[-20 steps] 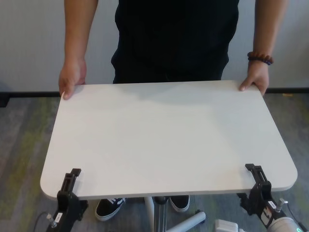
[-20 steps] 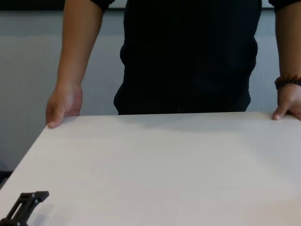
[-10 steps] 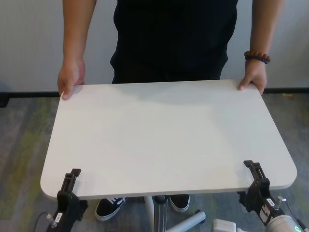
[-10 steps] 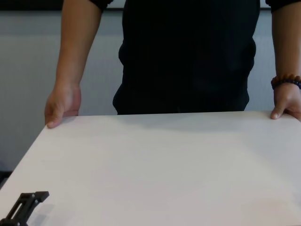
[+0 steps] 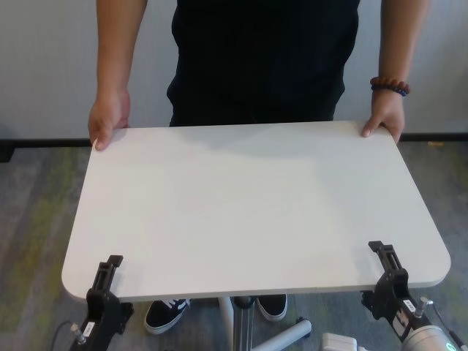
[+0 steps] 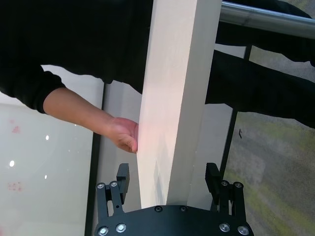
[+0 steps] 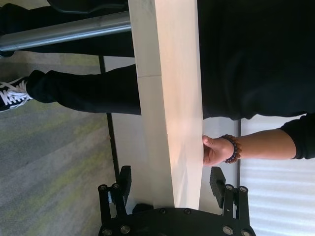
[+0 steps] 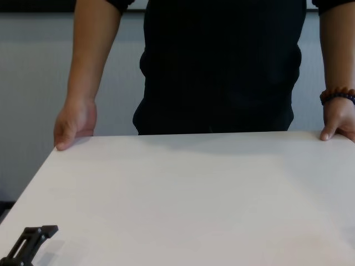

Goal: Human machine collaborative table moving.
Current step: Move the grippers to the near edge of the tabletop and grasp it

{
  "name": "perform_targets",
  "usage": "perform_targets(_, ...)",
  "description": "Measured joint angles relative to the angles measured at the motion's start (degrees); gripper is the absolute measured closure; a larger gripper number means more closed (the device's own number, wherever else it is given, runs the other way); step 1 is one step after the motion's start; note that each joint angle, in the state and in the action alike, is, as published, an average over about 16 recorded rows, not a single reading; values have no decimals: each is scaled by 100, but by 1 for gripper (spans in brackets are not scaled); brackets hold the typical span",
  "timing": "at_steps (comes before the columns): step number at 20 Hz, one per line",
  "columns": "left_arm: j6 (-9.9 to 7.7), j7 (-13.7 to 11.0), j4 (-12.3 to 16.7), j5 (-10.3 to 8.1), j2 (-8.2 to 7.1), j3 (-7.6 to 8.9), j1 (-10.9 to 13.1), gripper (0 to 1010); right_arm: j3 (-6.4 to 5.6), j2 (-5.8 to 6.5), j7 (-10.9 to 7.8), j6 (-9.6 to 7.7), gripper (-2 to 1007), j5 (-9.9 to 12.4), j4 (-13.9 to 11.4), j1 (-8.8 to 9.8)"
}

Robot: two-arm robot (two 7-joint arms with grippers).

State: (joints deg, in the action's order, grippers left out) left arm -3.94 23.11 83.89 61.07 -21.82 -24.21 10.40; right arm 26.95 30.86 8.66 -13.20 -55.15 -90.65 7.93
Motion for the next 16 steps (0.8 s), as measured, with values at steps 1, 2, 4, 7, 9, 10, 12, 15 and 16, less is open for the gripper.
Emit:
perform_targets(1, 0, 0, 0, 0, 0, 0, 0, 8, -13, -9, 0, 13, 7, 3, 1, 7)
perform_targets(2, 0, 0, 0, 0, 0, 0, 0, 8, -25, -18, -2, 25, 7, 7, 2, 13)
perform_targets(4, 0, 0, 0, 0, 0, 0, 0, 8, -49, -36, -7, 48, 7, 18, 3, 24)
perform_targets(7, 0, 0, 0, 0, 0, 0, 0, 9, -79, -57, -16, 78, 7, 42, 7, 37)
perform_targets(9, -1, 0, 0, 0, 0, 0, 0, 9, -95, -68, -23, 96, 7, 61, 9, 44)
perform_targets(10, -1, 0, 0, 0, 0, 0, 0, 9, -102, -72, -27, 103, 7, 72, 10, 47)
perform_targets(12, -1, 0, 0, 0, 0, -1, 0, 9, -112, -79, -32, 115, 7, 91, 12, 51)
perform_targets(15, -1, 0, 0, 0, 0, -1, 0, 9, -113, -79, -31, 115, 7, 95, 13, 52)
perform_targets(16, -1, 0, 0, 0, 0, 0, 0, 9, -111, -77, -30, 112, 7, 92, 13, 51)
